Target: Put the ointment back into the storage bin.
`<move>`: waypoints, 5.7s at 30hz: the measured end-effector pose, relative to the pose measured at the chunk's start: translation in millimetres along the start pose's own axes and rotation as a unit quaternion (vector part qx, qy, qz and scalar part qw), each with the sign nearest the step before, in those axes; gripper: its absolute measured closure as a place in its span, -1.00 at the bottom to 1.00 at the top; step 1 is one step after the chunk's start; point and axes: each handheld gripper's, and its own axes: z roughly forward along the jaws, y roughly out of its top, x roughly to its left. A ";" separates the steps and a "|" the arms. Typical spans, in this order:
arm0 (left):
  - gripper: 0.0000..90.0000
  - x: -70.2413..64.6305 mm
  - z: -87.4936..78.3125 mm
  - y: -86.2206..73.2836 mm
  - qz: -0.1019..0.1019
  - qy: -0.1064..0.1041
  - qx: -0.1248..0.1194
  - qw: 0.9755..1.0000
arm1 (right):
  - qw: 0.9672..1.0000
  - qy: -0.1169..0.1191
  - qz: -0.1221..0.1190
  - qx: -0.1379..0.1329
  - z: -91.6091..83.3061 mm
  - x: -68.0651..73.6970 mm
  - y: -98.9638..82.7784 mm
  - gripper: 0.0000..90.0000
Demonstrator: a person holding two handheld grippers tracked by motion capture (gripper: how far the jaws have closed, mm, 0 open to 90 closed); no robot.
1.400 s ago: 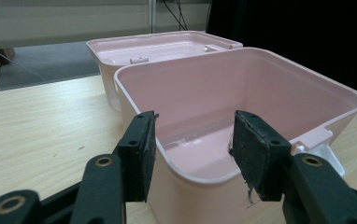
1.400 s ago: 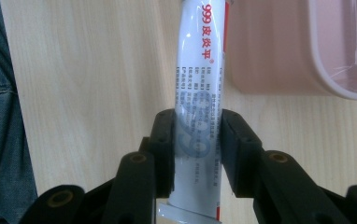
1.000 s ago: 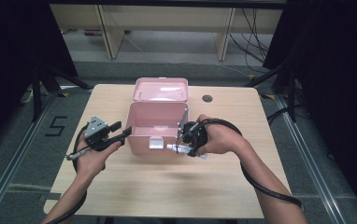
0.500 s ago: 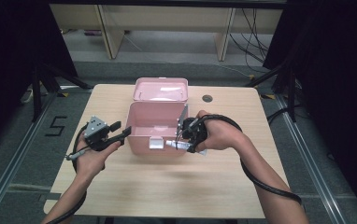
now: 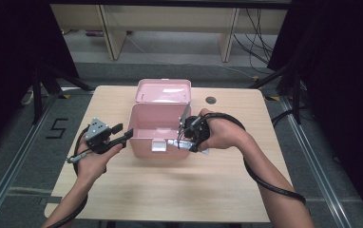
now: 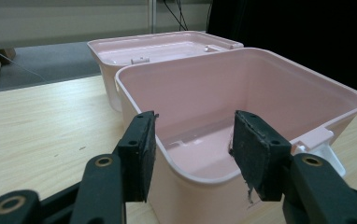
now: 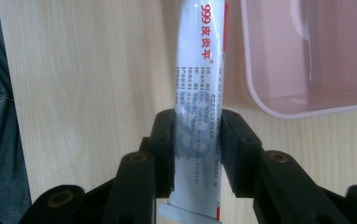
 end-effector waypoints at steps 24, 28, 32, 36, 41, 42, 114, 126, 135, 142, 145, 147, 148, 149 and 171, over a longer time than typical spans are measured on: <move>0.09 -0.5 0.5 1.9 0.002 -0.001 -0.001 1.000 | 1.000 -0.005 -0.006 -0.009 -6.4 -12.9 6.9 0.53; 0.09 0.4 0.5 2.3 0.002 -0.001 -0.003 1.000 | 1.000 -0.007 0.007 -0.005 -8.3 -12.9 8.7 0.53; 0.09 0.5 -0.1 3.0 0.003 0.000 -0.001 1.000 | 1.000 -0.013 -0.005 -0.012 -8.5 -17.1 9.4 0.53; 0.09 0.0 0.2 3.0 0.003 0.000 -0.002 1.000 | 1.000 -0.014 -0.010 -0.016 -8.2 -20.3 10.1 0.53; 0.09 0.0 1.2 3.1 0.002 -0.003 -0.005 1.000 | 1.000 -0.014 -0.005 -0.010 -10.0 -22.9 10.9 0.53; 0.09 -0.3 0.9 3.3 0.002 -0.001 -0.003 1.000 | 1.000 -0.015 -0.006 -0.012 -10.0 -23.3 10.8 0.53; 0.09 2.0 -0.2 1.8 0.000 0.001 -0.001 1.000 | 0.998 -0.034 -0.047 -0.011 -2.0 -40.4 43.8 0.53; 0.09 2.9 -1.4 1.6 0.000 0.003 -0.001 1.000 | 0.998 -0.034 -0.058 -0.018 2.2 -42.1 48.3 0.53; 0.09 3.8 -1.6 1.8 0.000 0.003 -0.002 1.000 | 0.998 -0.031 -0.059 -0.018 5.0 -42.1 51.7 0.53; 0.09 4.5 -2.3 2.2 0.000 0.004 -0.002 1.000 | 0.997 -0.030 -0.066 -0.014 6.1 -43.7 54.5 0.53; 0.09 4.3 -1.9 2.1 0.000 0.004 -0.002 1.000 | 0.998 -0.025 -0.057 -0.012 5.6 -42.3 56.4 0.53; 0.09 4.2 -1.9 2.2 -0.001 0.004 -0.002 1.000 | 0.997 -0.030 -0.068 -0.016 6.9 -44.2 56.8 0.53; 0.09 4.3 -1.9 2.3 0.000 0.004 -0.002 1.000 | 0.998 -0.028 -0.056 -0.010 5.9 -42.2 57.8 0.53; 0.09 4.4 -2.0 2.4 0.000 0.004 -0.002 1.000 | 0.998 -0.026 -0.059 -0.011 6.3 -42.8 58.2 0.53; 0.09 5.6 -1.9 0.5 -0.002 0.004 -0.001 1.000 | 0.997 -0.024 -0.068 -0.007 14.6 -44.8 61.9 0.53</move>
